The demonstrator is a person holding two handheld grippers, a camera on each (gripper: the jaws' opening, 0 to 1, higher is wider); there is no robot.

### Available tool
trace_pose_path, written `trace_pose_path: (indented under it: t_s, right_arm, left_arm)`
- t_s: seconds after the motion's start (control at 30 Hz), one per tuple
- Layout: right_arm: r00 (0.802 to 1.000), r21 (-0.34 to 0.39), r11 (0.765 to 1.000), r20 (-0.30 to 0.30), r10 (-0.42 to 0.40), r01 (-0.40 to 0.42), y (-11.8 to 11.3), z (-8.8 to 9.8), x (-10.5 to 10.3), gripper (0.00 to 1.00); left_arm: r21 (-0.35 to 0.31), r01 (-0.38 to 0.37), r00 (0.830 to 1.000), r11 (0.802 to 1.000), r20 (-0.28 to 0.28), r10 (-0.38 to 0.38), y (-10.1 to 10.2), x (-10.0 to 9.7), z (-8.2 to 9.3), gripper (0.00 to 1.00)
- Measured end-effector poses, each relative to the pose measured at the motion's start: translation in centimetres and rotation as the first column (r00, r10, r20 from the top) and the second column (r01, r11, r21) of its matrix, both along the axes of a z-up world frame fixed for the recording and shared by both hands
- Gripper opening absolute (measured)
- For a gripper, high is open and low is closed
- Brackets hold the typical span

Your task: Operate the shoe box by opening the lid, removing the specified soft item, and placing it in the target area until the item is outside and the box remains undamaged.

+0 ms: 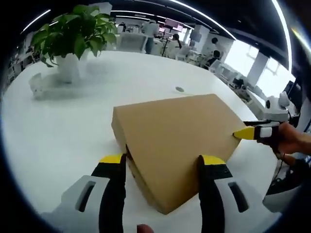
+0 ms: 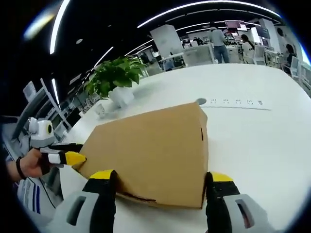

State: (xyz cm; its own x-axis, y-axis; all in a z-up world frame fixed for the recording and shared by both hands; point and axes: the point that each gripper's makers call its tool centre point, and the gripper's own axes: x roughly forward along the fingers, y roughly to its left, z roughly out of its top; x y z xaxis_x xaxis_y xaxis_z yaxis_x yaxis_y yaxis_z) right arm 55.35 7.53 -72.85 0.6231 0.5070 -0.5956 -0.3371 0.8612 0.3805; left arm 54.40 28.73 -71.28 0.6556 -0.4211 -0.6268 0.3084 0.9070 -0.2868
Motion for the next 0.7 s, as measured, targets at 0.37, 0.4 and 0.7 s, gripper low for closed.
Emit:
trace_pose_path:
  t_s: [0.37,0.4,0.7]
  right_arm:
    - [0.999,-0.007,1.0,0.024,-0.026,0.026,0.4,0.4,-1.1,0.75]
    - [0.999,-0.007,0.999,0.026,-0.031,0.031,0.5,0.4,-1.4,0.75]
    - [0.997,-0.004,0.997,0.037,-0.071,0.071,1.3,0.5,-2.6,0.74]
  left_arm:
    - [-0.051,-0.069,0.997,0.996,-0.027,0.068,-0.2,-0.6,-0.2,0.56]
    - [-0.053,-0.073,0.997,0.996,-0.029,0.071,-0.2,-0.7,-0.2,0.55]
    - [-0.053,-0.094,0.995,0.994,-0.042,0.091,0.4,-2.8,0.3,0.53]
